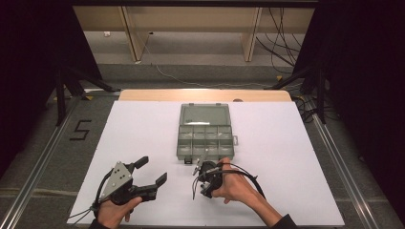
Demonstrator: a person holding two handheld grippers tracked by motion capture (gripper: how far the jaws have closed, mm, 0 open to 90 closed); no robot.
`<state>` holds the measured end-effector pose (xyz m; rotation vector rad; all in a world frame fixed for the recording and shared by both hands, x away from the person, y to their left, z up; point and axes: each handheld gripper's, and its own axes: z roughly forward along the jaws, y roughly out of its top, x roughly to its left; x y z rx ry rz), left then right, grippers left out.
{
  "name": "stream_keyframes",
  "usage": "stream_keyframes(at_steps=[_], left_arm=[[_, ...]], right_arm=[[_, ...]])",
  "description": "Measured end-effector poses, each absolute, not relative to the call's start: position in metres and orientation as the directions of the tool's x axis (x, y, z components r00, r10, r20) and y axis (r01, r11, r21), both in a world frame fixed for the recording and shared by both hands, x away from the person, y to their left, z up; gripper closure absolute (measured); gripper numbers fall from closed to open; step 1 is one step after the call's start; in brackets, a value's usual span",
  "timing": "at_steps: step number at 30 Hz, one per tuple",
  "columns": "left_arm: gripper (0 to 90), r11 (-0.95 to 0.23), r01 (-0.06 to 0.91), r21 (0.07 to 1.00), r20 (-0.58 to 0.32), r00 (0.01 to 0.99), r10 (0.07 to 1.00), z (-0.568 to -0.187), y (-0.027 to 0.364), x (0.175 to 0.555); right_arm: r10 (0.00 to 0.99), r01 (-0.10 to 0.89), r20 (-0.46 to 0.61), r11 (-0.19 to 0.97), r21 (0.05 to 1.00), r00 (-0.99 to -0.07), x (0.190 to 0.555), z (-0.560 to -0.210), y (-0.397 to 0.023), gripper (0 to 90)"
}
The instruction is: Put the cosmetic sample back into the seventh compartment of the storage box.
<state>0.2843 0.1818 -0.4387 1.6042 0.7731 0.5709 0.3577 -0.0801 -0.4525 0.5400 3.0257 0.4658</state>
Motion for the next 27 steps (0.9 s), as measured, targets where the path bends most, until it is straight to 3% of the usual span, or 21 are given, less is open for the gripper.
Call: stream_keyframes(at_steps=[20,27], left_arm=[[15.7,-0.078,0.166,0.983,-0.052,0.66,0.749,-0.4387,0.1817,0.2843],[15.7,-0.081,0.166,0.983,-0.05,0.661,0.749,-0.4384,0.1816,0.284]], right_arm=[[0.342,0.337,0.022,0.912,0.234,-0.939,0.3601,-0.4583,-0.0773,80.2],[0.312,0.303,-0.007,0.926,0.223,-0.95,0.3614,-0.4581,-0.0779,80.9]])
